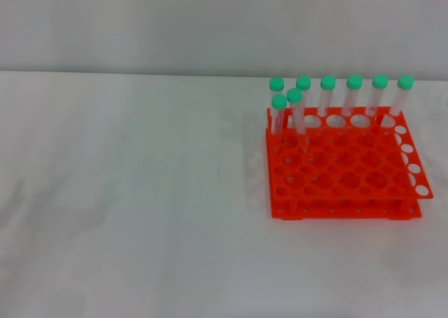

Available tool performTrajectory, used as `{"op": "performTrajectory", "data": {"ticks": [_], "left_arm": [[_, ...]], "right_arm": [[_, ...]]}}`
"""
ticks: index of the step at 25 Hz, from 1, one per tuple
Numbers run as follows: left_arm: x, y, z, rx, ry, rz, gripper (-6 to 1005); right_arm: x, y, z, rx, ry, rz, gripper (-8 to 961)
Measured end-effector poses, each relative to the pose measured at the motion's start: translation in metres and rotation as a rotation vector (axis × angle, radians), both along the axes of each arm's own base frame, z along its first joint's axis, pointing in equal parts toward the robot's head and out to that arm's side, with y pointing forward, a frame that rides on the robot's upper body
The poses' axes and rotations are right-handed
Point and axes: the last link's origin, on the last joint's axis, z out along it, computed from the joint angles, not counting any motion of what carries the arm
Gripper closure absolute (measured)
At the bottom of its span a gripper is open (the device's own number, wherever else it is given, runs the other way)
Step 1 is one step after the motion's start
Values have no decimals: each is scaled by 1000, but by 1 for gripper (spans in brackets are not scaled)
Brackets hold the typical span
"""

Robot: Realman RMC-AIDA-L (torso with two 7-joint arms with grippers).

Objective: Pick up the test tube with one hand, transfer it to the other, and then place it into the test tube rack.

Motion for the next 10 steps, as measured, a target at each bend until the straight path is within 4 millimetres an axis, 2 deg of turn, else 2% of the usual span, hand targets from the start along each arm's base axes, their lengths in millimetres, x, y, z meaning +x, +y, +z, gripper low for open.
{"op": "performTrajectory", "data": {"ticks": [3,7,10], "left_arm": [[-3,-5,3,114,-11,30,105],[-5,-6,2,192,4,57,105],[-6,-3,3,206,1,72,105]], "right_arm": [[24,-30,5,155,33,-38,283],[42,-61,1,315,42,-107,283],[47,-66,-1,343,46,-142,283]]}}
